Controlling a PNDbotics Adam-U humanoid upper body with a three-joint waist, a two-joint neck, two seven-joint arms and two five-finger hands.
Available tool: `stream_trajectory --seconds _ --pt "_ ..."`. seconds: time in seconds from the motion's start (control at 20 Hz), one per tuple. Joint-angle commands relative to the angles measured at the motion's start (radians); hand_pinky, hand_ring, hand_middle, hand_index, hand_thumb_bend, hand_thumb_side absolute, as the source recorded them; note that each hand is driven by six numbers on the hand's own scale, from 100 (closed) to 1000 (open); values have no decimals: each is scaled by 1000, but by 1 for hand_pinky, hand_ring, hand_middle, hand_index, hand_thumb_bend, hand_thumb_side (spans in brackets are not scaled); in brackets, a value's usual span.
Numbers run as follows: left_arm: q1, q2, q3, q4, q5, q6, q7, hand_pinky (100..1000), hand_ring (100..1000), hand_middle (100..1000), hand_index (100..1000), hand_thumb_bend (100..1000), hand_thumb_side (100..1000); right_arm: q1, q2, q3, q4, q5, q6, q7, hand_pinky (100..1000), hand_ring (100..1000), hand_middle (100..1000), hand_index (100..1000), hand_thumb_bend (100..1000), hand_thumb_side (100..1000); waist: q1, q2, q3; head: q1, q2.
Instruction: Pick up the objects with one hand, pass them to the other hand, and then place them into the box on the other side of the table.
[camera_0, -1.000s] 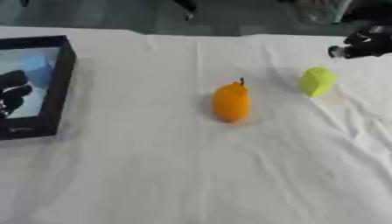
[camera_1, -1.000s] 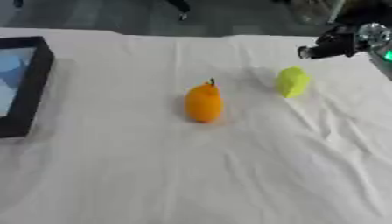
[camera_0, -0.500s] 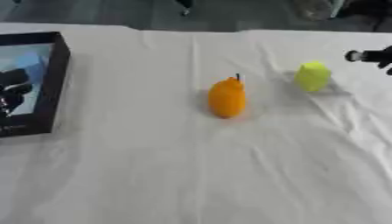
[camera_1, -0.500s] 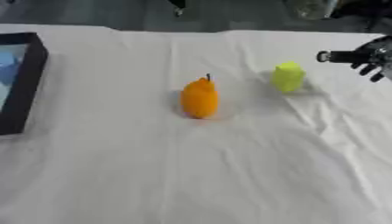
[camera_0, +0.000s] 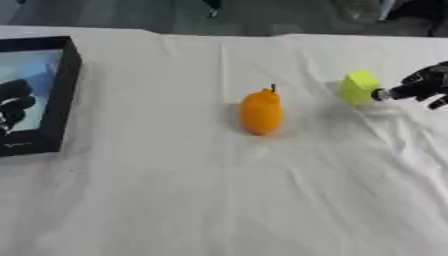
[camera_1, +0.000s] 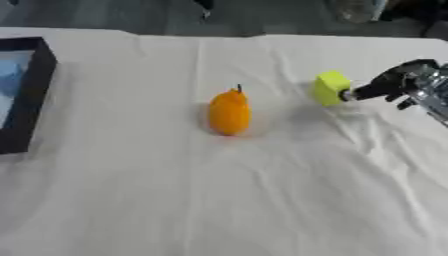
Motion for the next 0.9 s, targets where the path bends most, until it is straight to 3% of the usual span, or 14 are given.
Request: stream_trajectory --seconds 0.05,0.15,0.4,0.9 --pt "-9 13 5 -14 1 1 -2 1000 874 862 747 100 796 -25 -47 -14 -12 24 -1 28 916 934 881 925 415 204 -11 -6 -1 -3 -8" --pt "-9 13 5 -14 1 1 -2 1000 874 862 747 100 796 -30 -44 -17 -6 49 -1 50 916 934 881 925 415 204 -11 -6 -1 -3 -7" --pt "-5 11 5 -14 -1 1 -1 1000 874 860 744 100 799 -66 -42 -31 -9 119 -1 77 925 942 890 927 431 103 -10 -5 -1 -5 -10" --pt "5 9 8 -14 -4 1 3 1000 872 860 743 100 803 -80 -51 -58 -21 265 -1 217 935 954 898 932 408 100 -10 -5 1 -8 -19"
